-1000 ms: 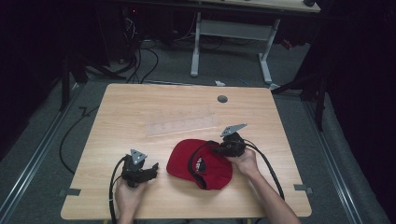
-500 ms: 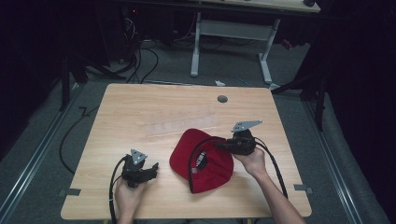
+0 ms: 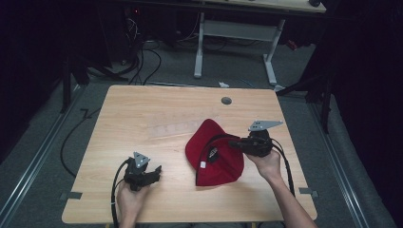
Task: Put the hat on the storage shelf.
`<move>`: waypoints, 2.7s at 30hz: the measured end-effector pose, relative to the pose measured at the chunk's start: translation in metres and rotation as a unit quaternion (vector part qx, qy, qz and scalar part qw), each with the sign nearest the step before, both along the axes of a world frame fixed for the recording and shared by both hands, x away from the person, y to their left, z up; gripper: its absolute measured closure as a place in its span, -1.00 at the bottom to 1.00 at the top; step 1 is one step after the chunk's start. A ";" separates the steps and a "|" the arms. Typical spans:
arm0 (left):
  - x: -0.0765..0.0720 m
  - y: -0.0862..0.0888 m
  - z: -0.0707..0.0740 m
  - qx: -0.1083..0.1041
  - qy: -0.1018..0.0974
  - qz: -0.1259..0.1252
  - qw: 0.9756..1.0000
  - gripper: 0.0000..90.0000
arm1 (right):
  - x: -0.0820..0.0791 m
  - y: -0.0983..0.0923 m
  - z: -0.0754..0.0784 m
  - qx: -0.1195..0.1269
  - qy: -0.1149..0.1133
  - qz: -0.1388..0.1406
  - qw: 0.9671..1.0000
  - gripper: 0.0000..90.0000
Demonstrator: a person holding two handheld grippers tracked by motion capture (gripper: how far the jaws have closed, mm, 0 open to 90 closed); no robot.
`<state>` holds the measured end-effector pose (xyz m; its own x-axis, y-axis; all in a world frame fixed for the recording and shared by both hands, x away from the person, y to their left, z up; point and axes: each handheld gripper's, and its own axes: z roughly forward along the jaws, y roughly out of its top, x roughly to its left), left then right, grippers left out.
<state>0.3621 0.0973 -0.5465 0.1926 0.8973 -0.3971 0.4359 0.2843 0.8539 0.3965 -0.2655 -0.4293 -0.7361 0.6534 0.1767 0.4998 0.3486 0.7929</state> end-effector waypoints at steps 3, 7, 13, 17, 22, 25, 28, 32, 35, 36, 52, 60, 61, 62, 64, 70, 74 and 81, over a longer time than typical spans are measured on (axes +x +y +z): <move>0.000 0.000 0.000 0.000 0.000 -0.001 1.000 -0.32 | -0.004 -0.004 0.006 -0.003 -0.008 -0.014 1.000 0.85; 0.000 0.000 0.000 -0.002 0.000 -0.001 1.000 -0.32 | -0.011 -0.010 0.013 -0.002 -0.021 -0.029 0.999 0.85; 0.002 -0.001 0.000 0.002 0.003 -0.006 1.000 -0.38 | -0.020 -0.017 0.022 0.015 -0.027 -0.036 0.999 0.85; 0.003 -0.001 0.000 0.001 0.003 -0.006 1.000 -0.41 | -0.027 -0.019 0.027 0.017 -0.036 -0.034 0.999 0.85; 0.005 -0.005 -0.001 0.003 0.006 -0.017 1.000 -0.51 | -0.034 -0.017 0.033 0.029 -0.032 -0.026 0.999 0.85; 0.005 -0.008 0.000 0.005 0.007 -0.025 1.000 -0.51 | -0.035 -0.016 0.035 0.032 -0.033 -0.024 0.999 0.85; 0.004 -0.013 0.002 0.011 0.017 -0.044 0.999 -0.49 | -0.038 -0.012 0.039 0.031 -0.040 -0.020 0.999 0.85; -0.004 -0.032 0.007 0.028 -0.006 -0.076 0.997 -0.44 | -0.038 -0.007 0.042 0.039 -0.037 -0.012 0.999 0.85; -0.010 -0.049 0.013 0.031 -0.022 -0.107 0.994 -0.43 | -0.039 -0.005 0.043 0.040 -0.037 -0.009 0.998 0.85; -0.011 -0.055 0.013 0.037 -0.024 -0.117 0.992 -0.43 | -0.039 -0.005 0.043 0.042 -0.036 -0.008 0.998 0.85; -0.018 -0.097 0.028 -0.027 -0.042 -0.166 0.985 -0.47 | -0.038 0.010 0.053 0.073 -0.033 0.013 0.997 0.85; -0.025 -0.095 0.035 -0.028 -0.069 -0.157 0.985 -0.47 | -0.035 0.017 0.045 0.061 -0.022 0.011 0.998 0.85; -0.027 -0.093 0.036 -0.030 -0.074 -0.155 0.985 -0.47 | -0.035 0.015 0.043 0.060 -0.017 0.006 0.998 0.85; -0.027 -0.093 0.036 -0.030 -0.074 -0.155 0.985 -0.47 | -0.035 0.014 0.042 0.057 -0.015 0.004 0.998 0.85; -0.028 -0.091 0.037 -0.031 -0.078 -0.152 0.985 -0.47 | -0.035 0.014 0.041 0.053 -0.015 0.002 0.998 0.85; -0.034 -0.086 0.040 -0.039 -0.087 -0.139 0.986 -0.47 | -0.034 0.011 0.035 0.030 0.001 -0.001 1.000 0.85; -0.036 -0.083 0.041 -0.029 -0.093 -0.138 0.986 -0.48 | -0.035 0.010 0.031 0.019 0.009 0.000 1.000 0.85; -0.039 -0.079 0.047 -0.019 -0.103 -0.137 0.985 -0.48 | -0.033 0.009 0.027 0.008 0.022 0.002 1.000 0.84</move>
